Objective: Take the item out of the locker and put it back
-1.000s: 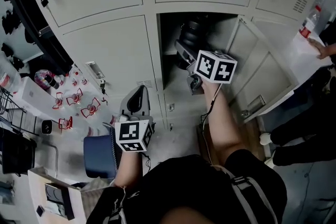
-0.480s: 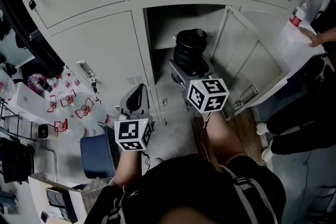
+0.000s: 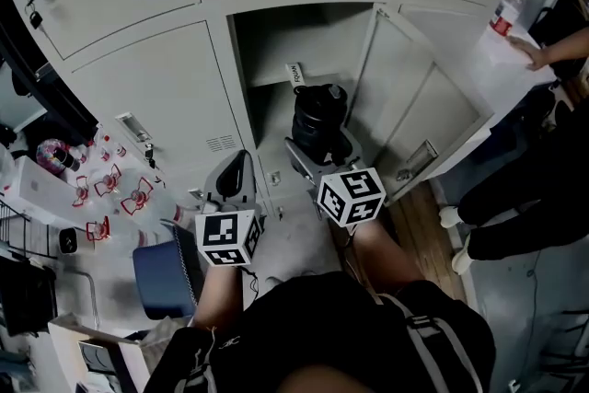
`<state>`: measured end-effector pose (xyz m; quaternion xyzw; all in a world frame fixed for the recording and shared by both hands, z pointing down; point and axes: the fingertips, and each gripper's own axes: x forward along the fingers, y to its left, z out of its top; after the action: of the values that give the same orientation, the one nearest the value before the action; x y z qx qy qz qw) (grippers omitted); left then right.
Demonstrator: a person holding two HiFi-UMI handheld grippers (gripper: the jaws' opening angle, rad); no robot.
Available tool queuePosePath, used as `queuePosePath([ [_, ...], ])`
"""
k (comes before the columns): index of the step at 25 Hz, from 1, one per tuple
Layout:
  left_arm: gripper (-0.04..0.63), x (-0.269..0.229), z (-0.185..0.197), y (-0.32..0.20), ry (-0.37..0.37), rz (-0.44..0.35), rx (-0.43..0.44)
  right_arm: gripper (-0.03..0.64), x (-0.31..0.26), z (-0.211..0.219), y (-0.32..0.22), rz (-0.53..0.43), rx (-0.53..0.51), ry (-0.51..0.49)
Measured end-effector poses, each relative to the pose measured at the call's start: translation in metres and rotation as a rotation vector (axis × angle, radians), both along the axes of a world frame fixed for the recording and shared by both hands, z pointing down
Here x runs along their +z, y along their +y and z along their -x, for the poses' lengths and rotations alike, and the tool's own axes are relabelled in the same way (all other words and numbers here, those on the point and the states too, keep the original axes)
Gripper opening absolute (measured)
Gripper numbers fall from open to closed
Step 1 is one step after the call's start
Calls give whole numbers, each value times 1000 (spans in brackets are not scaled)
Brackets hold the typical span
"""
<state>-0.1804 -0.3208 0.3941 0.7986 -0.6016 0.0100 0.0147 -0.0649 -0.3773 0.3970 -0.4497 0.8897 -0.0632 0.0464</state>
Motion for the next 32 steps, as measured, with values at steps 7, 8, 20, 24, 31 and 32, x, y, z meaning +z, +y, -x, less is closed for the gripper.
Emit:
queuePosePath([
  [7, 12, -6, -5, 0, -5, -18, 18, 434, 6, -5, 11, -6, 5, 6],
  [8, 12, -7, -5, 0, -7, -20, 20, 434, 5, -5, 11, -8, 5, 4],
  [20, 12, -14, -2, 8, -9, -39, 18, 434, 1, 1, 13, -10, 5, 21],
  [24, 12, -14, 1, 10, -11, -38, 11, 434, -5, 6, 9, -10, -6, 19],
  [31, 12, -11, 14, 12, -10, -32, -14, 434, -37, 14, -11, 46, -57, -139],
  [32, 12, -11, 17, 12, -10, -31, -18, 434, -45, 15, -17, 45, -58, -159],
])
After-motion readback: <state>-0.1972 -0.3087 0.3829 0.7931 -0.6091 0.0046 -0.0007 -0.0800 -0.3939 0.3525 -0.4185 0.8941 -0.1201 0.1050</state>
